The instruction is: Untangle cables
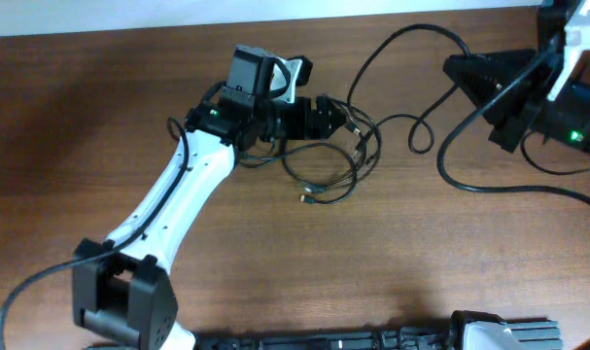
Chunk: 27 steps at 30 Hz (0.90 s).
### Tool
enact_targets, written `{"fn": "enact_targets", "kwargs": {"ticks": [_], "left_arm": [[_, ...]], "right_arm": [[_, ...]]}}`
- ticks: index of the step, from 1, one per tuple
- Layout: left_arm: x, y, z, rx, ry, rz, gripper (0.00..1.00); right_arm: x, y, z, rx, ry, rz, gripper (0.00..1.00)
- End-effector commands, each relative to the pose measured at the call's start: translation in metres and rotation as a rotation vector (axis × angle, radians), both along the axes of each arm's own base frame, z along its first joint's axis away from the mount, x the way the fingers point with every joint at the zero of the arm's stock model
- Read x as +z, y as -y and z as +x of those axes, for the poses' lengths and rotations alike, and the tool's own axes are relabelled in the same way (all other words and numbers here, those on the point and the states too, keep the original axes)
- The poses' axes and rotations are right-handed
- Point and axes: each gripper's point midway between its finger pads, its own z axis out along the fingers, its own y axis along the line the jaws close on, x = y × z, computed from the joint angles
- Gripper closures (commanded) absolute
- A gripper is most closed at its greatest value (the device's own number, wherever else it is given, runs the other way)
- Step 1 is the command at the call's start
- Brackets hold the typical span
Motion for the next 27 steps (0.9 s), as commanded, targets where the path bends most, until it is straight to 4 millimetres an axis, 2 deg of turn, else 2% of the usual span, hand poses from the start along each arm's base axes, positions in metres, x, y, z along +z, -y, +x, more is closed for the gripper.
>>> {"fn": "enact_targets", "kwargs": {"ticks": [1, 3, 5, 6, 7, 8, 9, 10, 11, 12, 13, 15, 16, 17, 18, 19, 20, 21, 23, 24, 25, 26, 27], "left_arm": [[-0.022, 0.017, 0.007, 0.121, -0.244, -0.103, 0.08], [-0.018, 0.049, 0.024, 0.055, -0.227, -0.260, 0.10], [-0.015, 0.065, 0.035, 0.069, -0.255, -0.348, 0.12], [-0.013, 0.068, 0.041, 0.078, -0.238, -0.371, 0.16], [-0.018, 0.065, 0.048, 0.116, -0.219, -0.353, 0.39], [-0.020, 0.057, 0.059, 0.132, -0.147, -0.320, 1.00], [-0.023, 0.049, 0.064, 0.131, -0.099, -0.291, 1.00], [-0.038, 0.026, 0.073, 0.169, -0.089, -0.220, 1.00], [-0.050, 0.002, 0.079, 0.211, -0.092, -0.156, 1.00], [-0.072, -0.040, 0.086, 0.279, -0.113, -0.049, 1.00], [-0.085, -0.079, 0.088, 0.304, -0.132, 0.020, 1.00], [-0.097, -0.155, 0.089, 0.365, -0.161, 0.097, 1.00], [-0.096, -0.187, 0.089, 0.400, -0.163, 0.114, 1.00], [-0.094, -0.199, 0.089, 0.413, -0.157, 0.121, 1.00], [-0.085, -0.224, 0.088, 0.453, -0.153, 0.115, 1.00], [-0.070, -0.227, 0.084, 0.416, -0.114, 0.083, 1.00], [-0.049, -0.208, 0.078, 0.316, -0.060, 0.016, 1.00], [-0.028, -0.178, 0.068, 0.184, 0.001, -0.054, 1.00], [-0.006, -0.109, 0.042, -0.043, 0.079, -0.111, 1.00], [-0.001, -0.083, 0.032, -0.124, 0.109, -0.128, 1.00], [0.010, -0.039, 0.012, -0.268, 0.177, -0.172, 1.00], [0.025, -0.006, -0.004, -0.375, 0.234, -0.233, 1.00], [0.039, 0.012, -0.015, -0.441, 0.288, -0.277, 1.00]], "right_arm": [[0.007, -0.006, -0.008, 0.031, 0.011, 0.013, 0.96], [0.007, -0.007, -0.008, 0.033, 0.010, 0.013, 0.96], [0.007, -0.007, -0.008, 0.032, -0.004, 0.022, 0.96], [0.006, -0.007, -0.008, 0.031, -0.011, 0.025, 0.96], [0.006, -0.006, -0.008, 0.026, -0.011, 0.023, 0.96], [0.000, 0.004, 0.003, -0.058, -0.027, 0.001, 0.96], [-0.006, 0.014, 0.012, -0.137, -0.042, -0.022, 0.96], [-0.015, 0.041, 0.031, -0.332, -0.059, -0.080, 0.96], [-0.015, 0.067, 0.041, -0.487, -0.079, -0.079, 0.96], [-0.008, 0.125, 0.050, -0.783, -0.086, -0.034, 0.96], [-0.002, 0.179, 0.046, -1.022, -0.086, 0.014, 0.96], [-0.008, 0.270, 0.019, -1.400, -0.133, 0.142, 0.96], [-0.017, 0.289, 0.016, -1.456, -0.166, 0.169, 0.96], [-0.024, 0.299, 0.017, -1.479, -0.192, 0.167, 0.96], [-0.040, 0.306, 0.025, -1.486, -0.247, 0.159, 0.96], [-0.056, 0.311, 0.032, -1.487, -0.306, 0.151, 0.96], [-0.077, 0.315, 0.036, -1.487, -0.385, 0.141, 0.96], [-0.110, 0.316, 0.039, -1.484, -0.524, 0.122, 0.96], [-0.154, 0.318, 0.042, -1.475, -0.698, 0.097, 0.96], [-0.165, 0.316, 0.049, -1.437, -0.735, 0.094, 0.96], [-0.174, 0.302, 0.066, -1.293, -0.753, 0.099, 0.93], [-0.174, 0.286, 0.080, -1.152, -0.738, 0.104, 0.78], [-0.173, 0.273, 0.087, -1.059, -0.725, 0.111, 0.64]]}}
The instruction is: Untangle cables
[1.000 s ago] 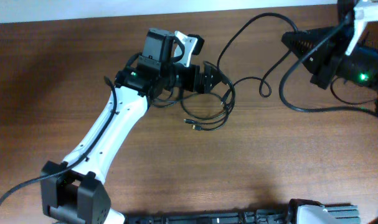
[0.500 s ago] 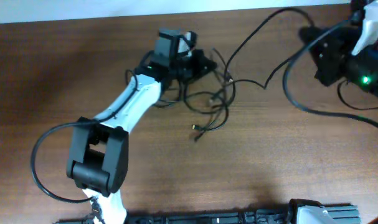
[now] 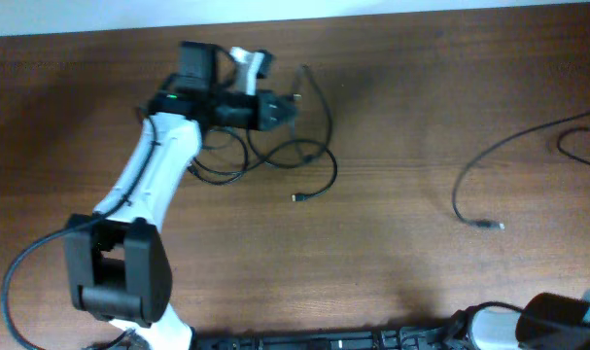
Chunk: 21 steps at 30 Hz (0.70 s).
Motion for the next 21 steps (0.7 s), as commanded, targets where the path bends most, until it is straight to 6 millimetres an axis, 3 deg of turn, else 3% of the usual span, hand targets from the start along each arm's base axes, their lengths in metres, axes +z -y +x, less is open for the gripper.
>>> {"fn": "enact_targets", "kwargs": {"ticks": [1, 2, 3, 4, 8, 9, 11, 14, 15, 17, 18, 19, 20, 21], "left_arm": [[0.054, 0.058, -0.042, -0.247, 0.188, -0.151, 1.00], [0.073, 0.069, -0.053, -0.278, 0.254, -0.170, 1.00], [0.084, 0.070, -0.058, -0.285, 0.284, -0.176, 1.00], [0.092, 0.068, -0.062, -0.284, 0.298, -0.178, 1.00], [0.122, 0.064, -0.078, -0.299, 0.360, -0.206, 1.00], [0.137, 0.059, -0.081, -0.287, 0.406, -0.210, 1.00], [0.162, 0.049, -0.088, -0.250, 0.483, -0.203, 1.00], [0.237, 0.019, -0.118, -0.178, 0.669, -0.256, 1.00], [0.267, 0.013, -0.133, -0.160, 0.725, -0.305, 1.00], [0.293, 0.009, -0.145, -0.137, 0.727, -0.372, 1.00], [0.298, 0.008, -0.146, -0.134, 0.739, -0.385, 1.00], [0.298, 0.008, -0.146, -0.134, 0.741, -0.385, 1.00], [0.296, 0.005, -0.142, -0.122, 0.739, -0.375, 1.00], [0.288, 0.000, -0.133, -0.086, 0.736, -0.338, 0.94]], "right_arm": [[0.007, -0.041, 0.024, 0.273, 0.101, 0.085, 0.54], [0.005, -0.052, 0.025, 0.309, 0.086, 0.085, 0.30], [-0.001, -0.065, 0.022, 0.334, 0.053, 0.110, 0.22], [-0.007, -0.082, 0.021, 0.382, 0.021, 0.125, 0.21], [-0.029, -0.194, 0.005, 0.850, -0.131, 0.057, 0.18], [-0.032, -0.233, 0.003, 1.003, -0.143, 0.024, 0.17], [-0.040, -0.268, 0.004, 1.110, -0.157, 0.021, 0.17], [-0.058, -0.309, 0.011, 1.225, -0.172, 0.071, 0.17], [-0.058, -0.335, 0.016, 1.300, -0.118, 0.161, 0.17], [-0.045, -0.375, 0.023, 1.428, 0.025, 0.333, 0.17], [-0.047, -0.385, 0.024, 1.452, 0.037, 0.359, 0.25], [-0.052, -0.385, 0.025, 1.450, 0.020, 0.344, 0.53], [-0.061, -0.376, 0.030, 1.404, -0.026, 0.289, 0.96], [-0.073, -0.361, 0.039, 1.303, -0.097, 0.231, 0.96]]}}
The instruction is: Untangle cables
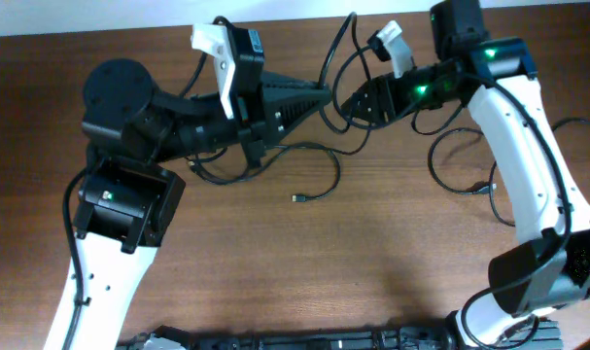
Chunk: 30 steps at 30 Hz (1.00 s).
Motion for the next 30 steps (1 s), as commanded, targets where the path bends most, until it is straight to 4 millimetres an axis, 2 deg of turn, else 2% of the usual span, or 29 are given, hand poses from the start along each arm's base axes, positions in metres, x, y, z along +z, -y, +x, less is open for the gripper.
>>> {"fn": "enact_targets", "kwargs": {"ticks": [1, 2, 3, 4, 5, 6, 8, 9, 10, 11, 12, 13, 14, 15, 17, 18, 20, 21, 22, 23, 24, 25, 27, 29, 30], "left_arm": [[-0.016, -0.015, 0.021, 0.116, -0.038, 0.051, 0.72], [-0.040, -0.024, 0.039, 0.222, -0.094, 0.120, 0.66], [-0.084, -0.042, 0.066, 0.400, -0.194, 0.251, 0.56], [-0.110, -0.055, 0.081, 0.503, -0.266, 0.327, 0.54], [-0.138, -0.069, 0.095, 0.607, -0.335, 0.408, 0.47], [-0.158, -0.080, 0.104, 0.677, -0.381, 0.471, 0.44], [-0.210, -0.096, 0.122, 0.772, -0.490, 0.615, 0.43], [-0.233, -0.100, 0.129, 0.791, -0.535, 0.671, 0.43], [-0.250, -0.100, 0.134, 0.791, -0.567, 0.703, 0.42], [-0.268, -0.099, 0.139, 0.781, -0.602, 0.734, 0.39], [-0.281, -0.099, 0.140, 0.773, -0.631, 0.760, 0.36], [-0.295, -0.101, 0.139, 0.774, -0.663, 0.794, 0.36], [-0.306, -0.112, 0.139, 0.821, -0.708, 0.826, 0.32], [-0.317, -0.130, 0.135, 0.908, -0.819, 0.831, 0.28], [-0.340, -0.159, 0.121, 1.025, -1.073, 0.802, 0.28], [-0.350, -0.167, 0.118, 1.045, -1.138, 0.810, 0.25], [-0.367, -0.173, 0.118, 1.047, -1.187, 0.836, 0.20], [-0.370, -0.200, 0.120, 1.113, -1.221, 0.830, 0.18], [-0.369, -0.223, 0.116, 1.162, -1.260, 0.825, 0.18], [-0.369, -0.249, 0.104, 1.207, -1.331, 0.819, 0.18], [-0.365, -0.279, 0.089, 1.266, -1.409, 0.802, 0.13], [-0.362, -0.295, 0.079, 1.289, -1.445, 0.798, 0.11], [-0.362, -0.308, 0.058, 1.301, -1.534, 0.810, 0.07], [-0.362, -0.315, 0.053, 1.325, -1.541, 0.832, 0.06], [-0.362, -0.317, 0.054, 1.333, -1.536, 0.834, 0.06]], "right_arm": [[-0.024, 0.030, 0.015, -0.158, -0.033, -0.188, 0.96], [-0.029, 0.052, 0.023, -0.223, -0.007, -0.289, 0.96], [-0.014, 0.089, 0.036, -0.351, 0.041, -0.395, 0.96], [0.007, 0.118, 0.043, -0.459, 0.081, -0.442, 0.96], [0.041, 0.151, 0.047, -0.584, 0.131, -0.463, 0.96], [0.072, 0.180, 0.046, -0.695, 0.176, -0.473, 0.96], [0.138, 0.252, 0.026, -0.948, 0.264, -0.501, 0.96], [0.145, 0.277, 0.014, -1.013, 0.252, -0.512, 0.96], [0.132, 0.293, 0.004, -1.043, 0.185, -0.531, 0.96], [0.114, 0.299, 0.000, -1.045, 0.115, -0.544, 0.96], [0.099, 0.299, 0.000, -1.031, 0.061, -0.550, 0.71], [0.085, 0.286, 0.002, -0.979, 0.010, -0.496, 0.27], [0.074, 0.266, 0.006, -0.905, -0.029, -0.402, 0.24], [0.063, 0.241, 0.005, -0.802, -0.071, -0.319, 0.24], [0.050, 0.193, -0.007, -0.549, -0.065, -0.364, 0.23], [0.048, 0.171, -0.010, -0.450, -0.045, -0.382, 0.22], [0.045, 0.109, -0.014, -0.197, 0.042, -0.414, 0.22], [0.033, 0.059, -0.019, 0.001, 0.082, -0.432, 0.21], [0.023, 0.039, -0.018, 0.059, 0.081, -0.440, 0.21], [0.005, 0.016, -0.012, 0.120, 0.082, -0.474, 0.21], [-0.014, -0.007, -0.008, 0.179, 0.078, -0.497, 0.21], [-0.033, -0.033, -0.005, 0.231, 0.070, -0.498, 0.21], [-0.070, -0.074, -0.001, 0.296, 0.053, -0.504, 0.22], [-0.098, -0.096, -0.001, 0.347, 0.054, -0.542, 0.22], [-0.123, -0.114, 0.000, 0.383, 0.066, -0.589, 0.25]]}}
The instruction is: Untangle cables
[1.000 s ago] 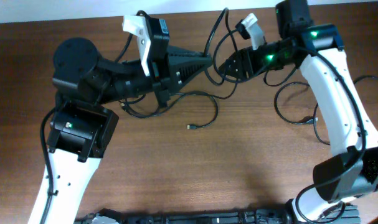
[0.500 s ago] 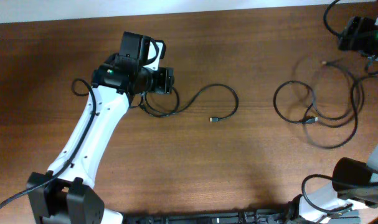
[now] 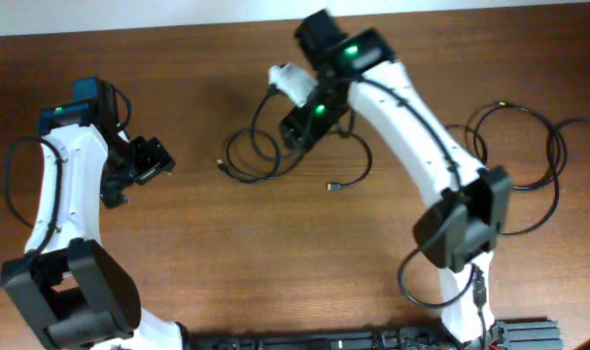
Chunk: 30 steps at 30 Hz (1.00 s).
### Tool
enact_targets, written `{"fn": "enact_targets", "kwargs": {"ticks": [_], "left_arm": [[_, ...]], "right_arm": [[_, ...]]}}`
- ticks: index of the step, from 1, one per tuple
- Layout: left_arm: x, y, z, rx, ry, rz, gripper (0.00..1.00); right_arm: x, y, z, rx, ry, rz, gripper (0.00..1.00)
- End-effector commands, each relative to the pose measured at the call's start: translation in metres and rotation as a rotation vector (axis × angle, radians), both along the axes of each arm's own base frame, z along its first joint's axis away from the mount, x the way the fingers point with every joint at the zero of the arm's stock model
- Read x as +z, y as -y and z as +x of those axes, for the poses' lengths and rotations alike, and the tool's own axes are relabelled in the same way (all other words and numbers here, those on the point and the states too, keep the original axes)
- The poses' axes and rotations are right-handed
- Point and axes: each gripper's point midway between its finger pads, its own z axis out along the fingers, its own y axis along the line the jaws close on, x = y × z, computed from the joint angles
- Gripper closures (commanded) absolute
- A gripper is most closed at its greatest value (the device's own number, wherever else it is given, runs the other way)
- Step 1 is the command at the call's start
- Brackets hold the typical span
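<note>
A tangle of thin black cable (image 3: 265, 160) lies at the table's middle, with one plug end (image 3: 222, 163) to its left and another (image 3: 333, 185) to its lower right. My right gripper (image 3: 296, 128) reaches in from the right and sits low over the tangle's upper right loops. Its fingertips are hidden by its own body, so whether it grips is unclear. My left gripper (image 3: 154, 160) stands apart at the left, open, holding nothing. A second black cable (image 3: 513, 146) lies coiled on its own at the right.
The right arm (image 3: 421, 126) spans diagonally across the table's right half from its base at the front. The left arm (image 3: 61, 194) stands along the left edge. The white wall edge runs along the back.
My left gripper has left the cables at the top middle and now sits far left, empty. The right gripper has shifted left and down onto the tangle. A separate coil now lies at the right.
At first my left gripper was in the tangle at the table's upper middle. Later the tangle lay further left and a loose cable sat at the right. Then both grippers met on the cables. Now two separate cable groups lie apart.
</note>
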Motion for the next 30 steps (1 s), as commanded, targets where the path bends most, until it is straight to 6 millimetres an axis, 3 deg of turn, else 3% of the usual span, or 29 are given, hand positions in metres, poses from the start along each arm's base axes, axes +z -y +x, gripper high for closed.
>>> {"fn": "enact_targets", "kwargs": {"ticks": [1, 4, 6, 9, 12, 13, 14, 16, 18, 20, 21, 22, 23, 24, 25, 26, 27, 28, 30], "left_arm": [[0.008, -0.009, -0.001, 0.007, 0.022, 0.046, 0.06], [0.008, -0.010, -0.002, -0.001, 0.020, 0.051, 0.05], [0.008, -0.010, -0.001, -0.001, 0.021, 0.051, 0.05], [0.008, -0.010, -0.001, -0.001, 0.021, 0.051, 0.05], [0.008, -0.010, -0.001, -0.001, 0.024, 0.052, 0.05], [0.008, -0.010, 0.000, -0.001, 0.024, 0.052, 0.05], [0.008, -0.010, 0.000, -0.001, 0.024, 0.052, 0.05], [0.008, -0.010, 0.000, -0.001, 0.024, 0.052, 0.05], [0.008, -0.010, 0.000, -0.001, 0.025, 0.052, 0.05], [0.008, -0.007, 0.003, -0.002, 0.039, 0.035, 0.07], [0.009, 0.002, 0.012, -0.016, 0.074, 0.002, 0.07], [0.010, 0.015, 0.022, -0.061, 0.116, -0.027, 0.07], [0.012, 0.034, 0.034, -0.127, 0.163, -0.059, 0.06], [0.015, 0.054, 0.046, -0.213, 0.215, -0.082, 0.06], [0.018, 0.074, 0.057, -0.317, 0.263, -0.080, 0.05], [0.020, 0.093, 0.064, -0.405, 0.299, -0.076, 0.05], [0.022, 0.109, 0.068, -0.460, 0.324, -0.076, 0.05], [0.029, 0.132, 0.072, -0.518, 0.363, -0.080, 0.05], [0.065, 0.142, 0.078, -0.600, 0.462, -0.057, 0.03]], "right_arm": [[-0.044, -0.031, -0.001, 0.062, 0.019, -0.085, 0.25], [-0.079, -0.062, -0.006, 0.119, 0.014, -0.088, 0.26], [-0.099, -0.072, -0.012, 0.144, -0.007, -0.103, 0.27], [-0.122, -0.083, -0.019, 0.170, -0.031, -0.108, 0.27], [-0.150, -0.084, -0.037, 0.196, -0.071, -0.139, 0.34], [-0.159, -0.081, -0.041, 0.197, -0.082, -0.149, 0.63], [-0.158, -0.079, -0.038, 0.180, -0.081, -0.153, 0.92], [-0.144, -0.072, -0.020, 0.063, -0.058, -0.165, 0.96], [-0.086, -0.056, 0.008, -0.008, 0.007, -0.121, 0.96], [0.006, 0.016, 0.059, -0.272, 0.179, -0.164, 0.96], [0.069, 0.082, 0.078, -0.465, 0.289, -0.194, 0.96], [0.106, 0.125, 0.082, -0.577, 0.341, -0.192, 0.96], [0.139, 0.183, 0.082, -0.759, 0.378, -0.188, 0.96], [0.155, 0.232, 0.076, -0.922, 0.373, -0.177, 0.96], [0.158, 0.282, 0.064, -1.089, 0.333, -0.185, 0.96], [0.149, 0.319, 0.050, -1.220, 0.250, -0.195, 0.96], [0.140, 0.331, 0.041, -1.246, 0.176, -0.179, 0.85], [0.131, 0.337, 0.037, -1.239, 0.097, -0.112, 0.50], [0.132, 0.331, 0.037, -1.183, 0.078, -0.057, 0.48]]}}
